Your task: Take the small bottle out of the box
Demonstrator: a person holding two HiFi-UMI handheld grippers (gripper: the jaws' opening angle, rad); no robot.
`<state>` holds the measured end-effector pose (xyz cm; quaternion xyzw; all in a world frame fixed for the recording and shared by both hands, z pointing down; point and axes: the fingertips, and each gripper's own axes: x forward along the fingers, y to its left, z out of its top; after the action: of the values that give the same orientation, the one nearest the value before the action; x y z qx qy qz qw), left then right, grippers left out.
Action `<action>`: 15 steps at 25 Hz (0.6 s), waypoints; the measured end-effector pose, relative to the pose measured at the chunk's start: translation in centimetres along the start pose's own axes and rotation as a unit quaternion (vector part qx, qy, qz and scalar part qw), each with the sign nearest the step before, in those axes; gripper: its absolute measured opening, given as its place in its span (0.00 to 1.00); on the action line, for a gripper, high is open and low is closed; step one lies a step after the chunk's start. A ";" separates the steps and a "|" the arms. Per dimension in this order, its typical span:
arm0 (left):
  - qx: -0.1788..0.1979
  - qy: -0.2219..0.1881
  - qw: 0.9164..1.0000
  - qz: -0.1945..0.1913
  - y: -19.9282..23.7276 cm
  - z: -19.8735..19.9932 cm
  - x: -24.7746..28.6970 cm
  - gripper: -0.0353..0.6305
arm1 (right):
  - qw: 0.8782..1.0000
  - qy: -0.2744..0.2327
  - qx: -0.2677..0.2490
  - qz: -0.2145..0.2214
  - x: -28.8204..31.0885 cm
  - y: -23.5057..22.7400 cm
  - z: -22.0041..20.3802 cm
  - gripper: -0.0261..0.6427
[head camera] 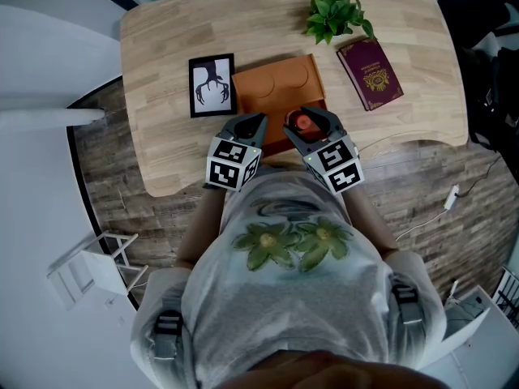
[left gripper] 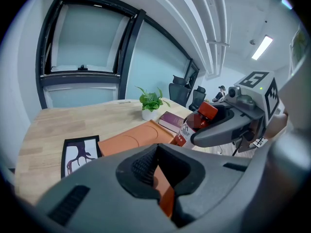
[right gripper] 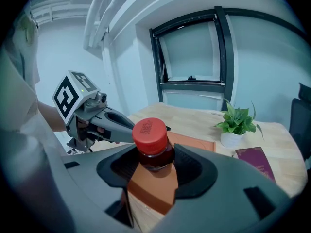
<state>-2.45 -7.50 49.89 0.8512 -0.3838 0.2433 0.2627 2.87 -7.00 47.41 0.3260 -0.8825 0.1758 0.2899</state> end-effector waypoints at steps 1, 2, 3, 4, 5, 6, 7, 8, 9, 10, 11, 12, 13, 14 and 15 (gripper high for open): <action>0.000 0.000 1.000 0.000 0.0 0.0 0.0 0.06 | 1.000 0.000 -0.001 0.000 0.0 0.0 0.0 0.37; 0.000 0.000 1.000 0.000 0.0 0.0 0.0 0.06 | 1.000 0.001 -0.002 0.000 0.0 0.0 0.0 0.37; -0.001 0.000 1.000 0.000 0.0 0.0 -0.1 0.06 | 1.000 0.003 -0.003 0.000 0.0 0.0 -0.1 0.37; -0.001 0.000 1.000 0.000 0.0 -0.1 -0.1 0.06 | 1.000 0.003 -0.003 -0.001 0.0 0.0 -0.1 0.37; 0.000 0.000 1.000 0.000 0.0 -0.1 -0.1 0.06 | 1.000 0.002 -0.003 -0.001 -0.1 0.0 -0.1 0.37; 0.000 0.000 1.000 0.001 0.0 -0.1 -0.1 0.06 | 1.000 0.002 -0.002 -0.001 -0.1 0.0 -0.1 0.37; 0.000 0.000 1.000 0.001 0.0 -0.1 -0.2 0.06 | 1.000 0.003 -0.003 -0.001 -0.1 0.0 -0.2 0.37; 0.000 0.000 1.000 0.001 0.0 -0.1 -0.2 0.06 | 1.000 0.004 -0.005 -0.001 -0.1 0.0 -0.3 0.37; -0.001 0.000 1.000 0.002 0.0 -0.1 -0.2 0.06 | 1.000 0.005 -0.006 -0.001 -0.1 0.0 -0.3 0.37; -0.001 0.000 1.000 0.002 0.0 -0.1 -0.2 0.06 | 1.000 0.005 -0.006 -0.001 -0.1 0.0 -0.4 0.37; 0.000 0.001 1.000 0.002 0.0 -0.2 -0.2 0.06 | 1.000 0.005 -0.005 -0.001 -0.1 0.1 -0.3 0.37; 0.000 0.001 1.000 0.002 -0.1 -0.2 -0.3 0.06 | 1.000 0.003 -0.004 -0.002 -0.1 0.1 -0.3 0.37; 0.000 0.001 1.000 0.002 -0.1 -0.2 -0.3 0.06 | 1.000 0.002 -0.003 -0.002 -0.2 0.1 -0.2 0.37; 0.000 0.001 1.000 0.002 -0.1 -0.2 -0.2 0.06 | 1.000 0.002 -0.003 -0.002 -0.2 0.1 -0.2 0.37; 0.000 0.000 1.000 0.002 -0.2 -0.2 -0.2 0.06 | 1.000 0.002 -0.002 -0.002 -0.2 0.1 -0.3 0.37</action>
<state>-2.50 -7.16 49.84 0.8505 -0.3850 0.2442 0.2624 3.03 -6.73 47.51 0.3271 -0.8817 0.1735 0.2925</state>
